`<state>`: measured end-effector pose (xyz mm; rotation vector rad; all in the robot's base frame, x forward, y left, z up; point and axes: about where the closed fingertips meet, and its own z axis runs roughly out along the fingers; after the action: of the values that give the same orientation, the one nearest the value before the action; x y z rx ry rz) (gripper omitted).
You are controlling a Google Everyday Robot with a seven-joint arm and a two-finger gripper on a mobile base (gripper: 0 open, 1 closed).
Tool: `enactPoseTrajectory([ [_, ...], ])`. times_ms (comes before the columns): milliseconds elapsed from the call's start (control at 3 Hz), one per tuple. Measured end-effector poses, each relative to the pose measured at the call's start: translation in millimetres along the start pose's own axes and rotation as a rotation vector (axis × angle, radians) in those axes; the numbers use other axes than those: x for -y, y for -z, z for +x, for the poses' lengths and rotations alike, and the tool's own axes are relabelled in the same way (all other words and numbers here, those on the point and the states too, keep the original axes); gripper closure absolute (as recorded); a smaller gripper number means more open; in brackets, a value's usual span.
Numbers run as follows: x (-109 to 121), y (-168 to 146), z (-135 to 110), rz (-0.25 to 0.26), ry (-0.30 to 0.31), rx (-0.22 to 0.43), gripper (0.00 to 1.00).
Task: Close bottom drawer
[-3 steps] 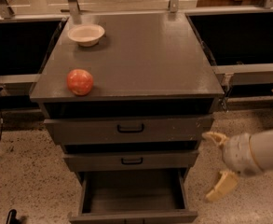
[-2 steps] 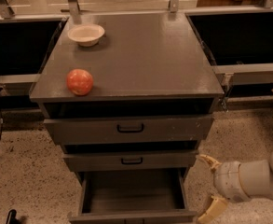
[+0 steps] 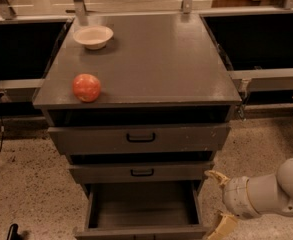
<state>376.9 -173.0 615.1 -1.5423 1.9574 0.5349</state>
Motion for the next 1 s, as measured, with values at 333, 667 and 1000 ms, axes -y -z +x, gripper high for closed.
enactPoseTrajectory([
  [333,-1.6,-39.6,12.7,-0.013,-0.003,-0.003,0.0],
  [667,2.1,-45.2,15.9,0.0,-0.005,-0.005,0.0],
  [1000,2.0,-69.8,27.8,-0.007,0.003,-0.02,0.0],
])
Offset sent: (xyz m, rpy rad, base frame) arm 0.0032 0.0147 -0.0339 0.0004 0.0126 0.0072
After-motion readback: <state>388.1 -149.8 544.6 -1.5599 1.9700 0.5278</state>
